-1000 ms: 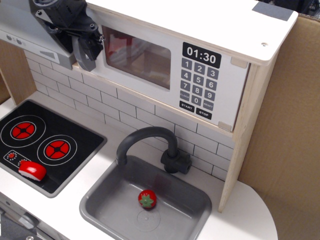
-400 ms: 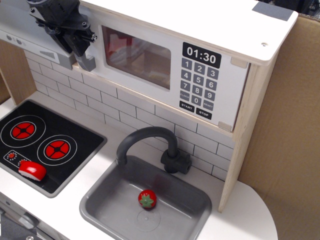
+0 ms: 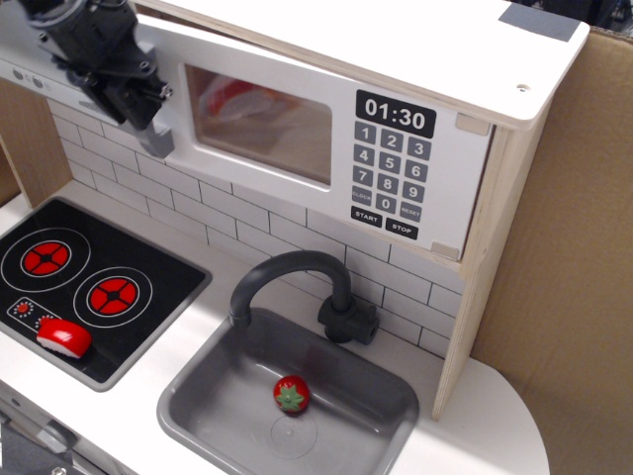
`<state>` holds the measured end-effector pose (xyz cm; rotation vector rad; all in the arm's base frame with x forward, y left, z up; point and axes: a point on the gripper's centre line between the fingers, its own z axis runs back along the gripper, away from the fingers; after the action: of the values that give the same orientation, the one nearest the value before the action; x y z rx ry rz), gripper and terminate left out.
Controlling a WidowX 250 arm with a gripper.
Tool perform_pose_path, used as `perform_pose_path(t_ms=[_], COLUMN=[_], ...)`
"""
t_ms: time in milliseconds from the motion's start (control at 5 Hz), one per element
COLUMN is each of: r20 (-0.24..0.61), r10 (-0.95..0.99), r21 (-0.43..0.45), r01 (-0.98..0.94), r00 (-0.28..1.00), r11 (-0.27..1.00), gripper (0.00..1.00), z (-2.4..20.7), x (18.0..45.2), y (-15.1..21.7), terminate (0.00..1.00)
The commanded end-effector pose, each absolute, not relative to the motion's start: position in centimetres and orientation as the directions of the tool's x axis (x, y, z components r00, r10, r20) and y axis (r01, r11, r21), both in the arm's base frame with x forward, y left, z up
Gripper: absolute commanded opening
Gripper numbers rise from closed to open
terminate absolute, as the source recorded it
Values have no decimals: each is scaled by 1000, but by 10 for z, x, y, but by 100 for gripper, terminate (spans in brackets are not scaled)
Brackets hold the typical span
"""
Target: Open microwave
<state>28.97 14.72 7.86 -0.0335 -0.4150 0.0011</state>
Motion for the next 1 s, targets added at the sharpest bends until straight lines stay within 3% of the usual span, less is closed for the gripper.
perform_pose_path(t_ms=[0,200,400,800], r20=[387,307,264,319], r10=[-86,-105,-84,170], r21=[19,-71,-158,-201], r01=[85,132,129,-109], r00=[918,946,961,932], r11=[996,989,979,973], gripper=[100,100,100,100], z=[98,124,153,184], x=[232,208,208,282], y=[132,123,114,135], terminate=[0,0,0,0])
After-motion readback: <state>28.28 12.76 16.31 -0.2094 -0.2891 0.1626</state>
